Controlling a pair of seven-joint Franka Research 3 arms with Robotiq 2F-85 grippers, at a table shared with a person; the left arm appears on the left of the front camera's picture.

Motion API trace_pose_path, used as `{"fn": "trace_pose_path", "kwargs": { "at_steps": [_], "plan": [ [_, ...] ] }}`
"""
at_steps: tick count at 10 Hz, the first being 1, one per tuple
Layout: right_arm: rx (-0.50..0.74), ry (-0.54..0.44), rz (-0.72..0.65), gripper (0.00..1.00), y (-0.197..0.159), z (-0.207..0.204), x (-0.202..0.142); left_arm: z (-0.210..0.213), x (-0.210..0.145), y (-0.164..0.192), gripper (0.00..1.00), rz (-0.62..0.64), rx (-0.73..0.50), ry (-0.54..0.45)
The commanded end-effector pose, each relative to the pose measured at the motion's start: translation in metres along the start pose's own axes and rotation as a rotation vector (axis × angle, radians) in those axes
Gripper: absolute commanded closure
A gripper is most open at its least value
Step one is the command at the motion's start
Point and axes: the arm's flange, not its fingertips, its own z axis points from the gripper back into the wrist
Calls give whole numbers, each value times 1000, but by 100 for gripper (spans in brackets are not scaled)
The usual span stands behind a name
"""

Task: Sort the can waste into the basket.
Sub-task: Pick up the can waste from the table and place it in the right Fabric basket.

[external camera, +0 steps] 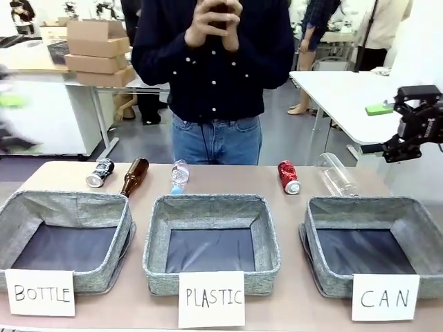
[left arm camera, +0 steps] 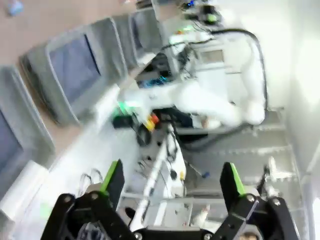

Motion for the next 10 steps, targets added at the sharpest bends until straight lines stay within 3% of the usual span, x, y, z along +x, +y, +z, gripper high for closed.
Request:
{"fn": "trace_pose_path", "kwargs": {
  "at_steps": [1,3,5,6,10],
  "plan": [
    [7,10,30,0,0,2,2,25,-92,-20,0,-150,-59,-82],
    [7,10,30,0,0,2,2,25,-150,-30,0,-366,-156,-251],
    [7,10,30,0,0,2,2,30,-172,-17,0,-629,-258,-461],
    [7,10,30,0,0,2,2,32,-164,-38,0,-369,-147,-273],
    [7,10,30,0,0,2,2,32,-164,-38,0,-369,-147,-273]
  ]
}}
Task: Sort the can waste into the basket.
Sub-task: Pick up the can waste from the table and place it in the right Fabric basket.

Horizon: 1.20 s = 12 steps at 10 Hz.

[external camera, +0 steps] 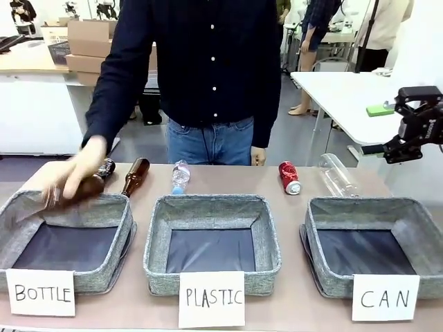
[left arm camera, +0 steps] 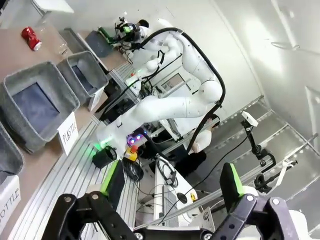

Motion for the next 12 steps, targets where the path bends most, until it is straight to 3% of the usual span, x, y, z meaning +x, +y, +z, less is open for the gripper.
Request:
{"fn": "trace_pose_path", "kwargs": {
  "at_steps": [1,12],
  "plan": [
    [6,6,30,0,0,2,2,3,0,-5,0,9,13,8],
    [6,6,30,0,0,2,2,3,0,-5,0,9,13,8]
  ]
}}
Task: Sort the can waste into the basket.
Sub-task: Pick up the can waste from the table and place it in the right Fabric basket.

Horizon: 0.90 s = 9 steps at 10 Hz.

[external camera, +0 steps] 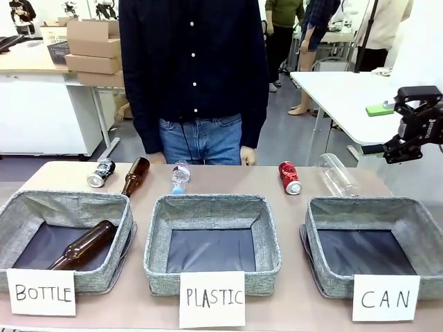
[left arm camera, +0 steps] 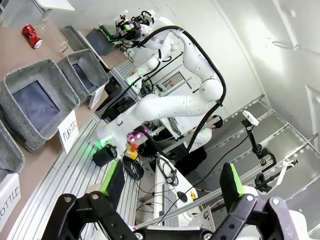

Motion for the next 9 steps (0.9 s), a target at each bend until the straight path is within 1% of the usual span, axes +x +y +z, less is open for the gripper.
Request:
{"fn": "trace_pose_path", "kwargs": {
  "at_steps": [1,5,6,7,8,9],
  "plan": [
    [5,5,29,0,0,2,2,3,0,-3,0,8,8,3],
    [5,5,29,0,0,2,2,0,0,0,0,0,0,0],
    [5,5,29,0,0,2,2,3,31,15,0,92,112,45],
    [5,5,29,0,0,2,2,10,62,29,0,87,227,7],
    [5,5,29,0,0,2,2,13,95,50,0,94,312,51],
    [5,5,29,0,0,2,2,15,128,73,0,81,431,59]
  ]
}}
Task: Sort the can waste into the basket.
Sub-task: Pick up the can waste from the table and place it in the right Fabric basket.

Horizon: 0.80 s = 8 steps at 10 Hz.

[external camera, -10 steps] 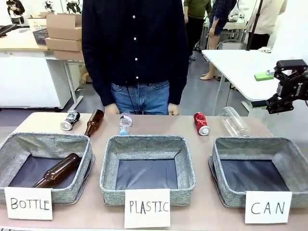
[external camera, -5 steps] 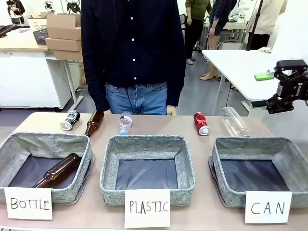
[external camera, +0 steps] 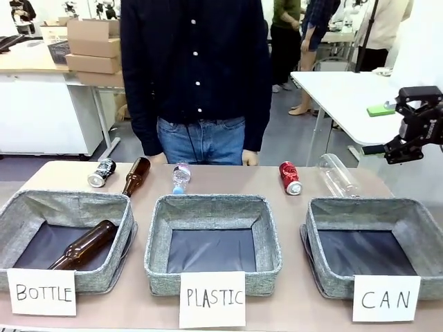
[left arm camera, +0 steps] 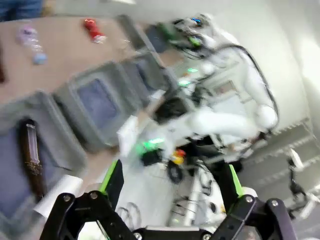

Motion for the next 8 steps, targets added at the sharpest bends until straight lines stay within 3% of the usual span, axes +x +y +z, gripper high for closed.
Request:
{"fn": "trace_pose_path", "kwargs": {
  "at_steps": [1,3,4,5,6,7,8],
  "plan": [
    [5,6,29,0,0,2,2,-4,71,48,0,-6,281,-39],
    [5,6,29,0,0,2,2,-50,108,108,0,-68,333,24],
    [5,6,29,0,0,2,2,-78,119,137,0,-105,393,-8],
    [5,6,29,0,0,2,2,-104,130,170,0,-169,606,-14],
    [5,6,29,0,0,2,2,-120,132,200,0,-139,799,82],
    [5,6,29,0,0,2,2,-127,135,210,0,-152,917,94],
    [5,6,29,0,0,2,2,-110,131,179,0,-146,597,50]
  ]
}}
